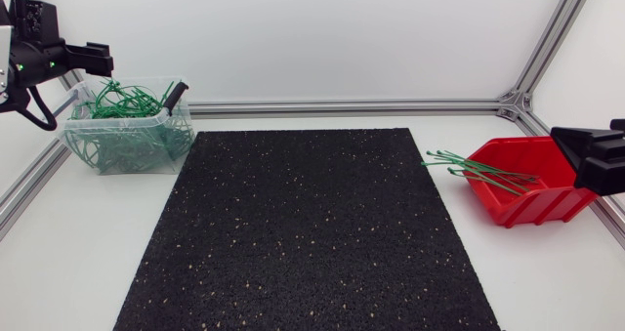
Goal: Take a green cable tie from the red box, thread the tail through the head to close it, then place it in the transparent bin on the left.
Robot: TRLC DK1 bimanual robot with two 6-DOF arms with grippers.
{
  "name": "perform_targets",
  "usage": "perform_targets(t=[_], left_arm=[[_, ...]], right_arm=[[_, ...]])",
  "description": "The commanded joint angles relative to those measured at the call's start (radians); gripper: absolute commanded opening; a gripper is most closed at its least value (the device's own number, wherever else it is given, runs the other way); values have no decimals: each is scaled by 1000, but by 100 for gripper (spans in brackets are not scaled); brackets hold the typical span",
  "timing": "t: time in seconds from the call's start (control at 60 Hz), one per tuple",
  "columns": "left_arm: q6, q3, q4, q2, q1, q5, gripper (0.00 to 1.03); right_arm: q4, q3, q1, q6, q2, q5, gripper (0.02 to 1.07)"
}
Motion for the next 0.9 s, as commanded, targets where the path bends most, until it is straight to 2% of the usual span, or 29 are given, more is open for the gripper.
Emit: perform_targets(t=[0.0,0.2,0.35,0.617,0.883], left_arm=[[8,-107,-4,-92,-1,-1,100],[-73,-310,15,-302,-6,2,100],[-99,-463,27,-486,-42,2,100],[-142,-661,13,-770,-110,2,100],[-189,-828,15,-969,-121,-3,100]], right_arm=[[22,-49,-10,-17,-37,-3,102],[65,-140,-9,9,-123,-4,102],[118,-206,-10,34,-186,-3,102],[235,-344,12,73,-283,30,102],[355,-494,62,111,-357,76,102]])
